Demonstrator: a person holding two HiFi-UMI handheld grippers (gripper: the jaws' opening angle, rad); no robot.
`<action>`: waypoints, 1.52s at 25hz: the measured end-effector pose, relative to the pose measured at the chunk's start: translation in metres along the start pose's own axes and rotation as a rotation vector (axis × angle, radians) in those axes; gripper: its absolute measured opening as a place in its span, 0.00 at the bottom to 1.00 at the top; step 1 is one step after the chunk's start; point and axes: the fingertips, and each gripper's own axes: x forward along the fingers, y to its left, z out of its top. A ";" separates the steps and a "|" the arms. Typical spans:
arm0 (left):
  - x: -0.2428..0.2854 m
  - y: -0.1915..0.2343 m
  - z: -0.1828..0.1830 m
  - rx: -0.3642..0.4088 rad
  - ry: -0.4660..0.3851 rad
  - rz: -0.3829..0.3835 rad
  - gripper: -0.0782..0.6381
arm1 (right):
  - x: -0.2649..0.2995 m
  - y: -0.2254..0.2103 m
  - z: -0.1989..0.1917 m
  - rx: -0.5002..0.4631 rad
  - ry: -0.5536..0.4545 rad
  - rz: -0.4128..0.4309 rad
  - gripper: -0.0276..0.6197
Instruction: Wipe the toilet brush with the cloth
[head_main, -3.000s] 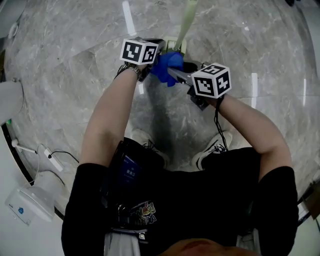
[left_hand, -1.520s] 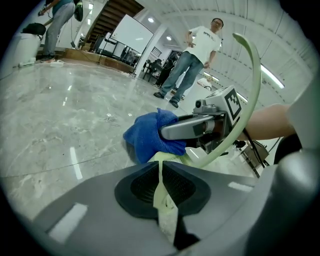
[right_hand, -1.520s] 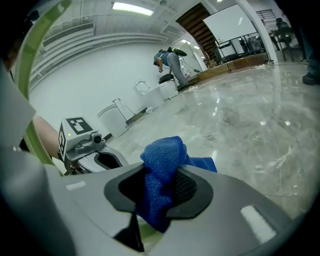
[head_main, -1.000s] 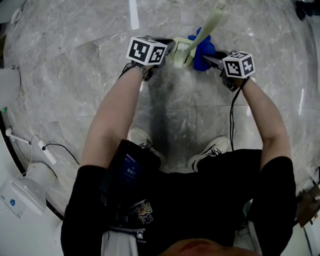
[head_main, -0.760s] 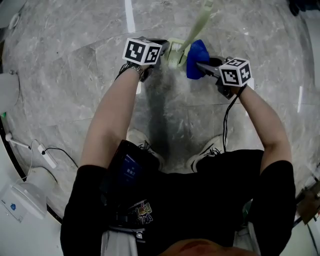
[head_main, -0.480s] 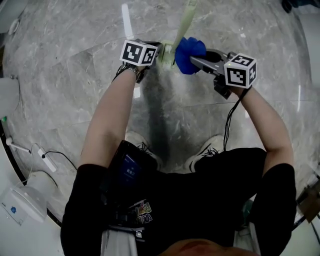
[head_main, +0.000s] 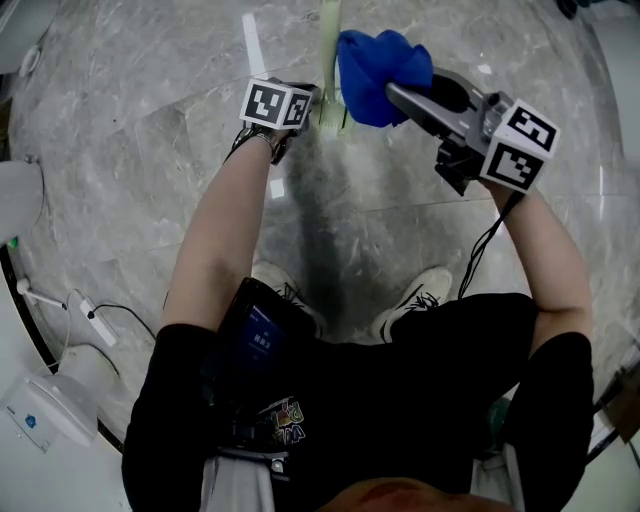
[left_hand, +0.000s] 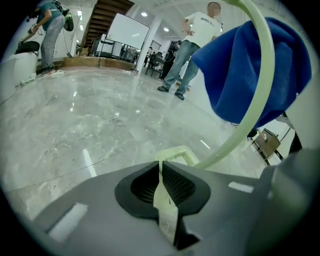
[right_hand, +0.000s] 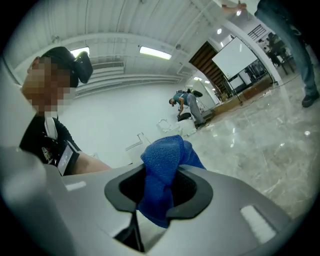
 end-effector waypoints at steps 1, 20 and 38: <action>0.000 0.000 0.000 -0.001 0.000 -0.001 0.14 | -0.004 0.005 0.010 -0.010 -0.037 0.002 0.22; 0.002 0.002 0.002 -0.025 0.006 0.003 0.14 | -0.003 -0.079 -0.128 0.212 0.196 -0.212 0.22; 0.004 0.008 -0.005 -0.089 0.023 0.004 0.13 | 0.034 0.013 -0.053 0.037 0.051 -0.034 0.22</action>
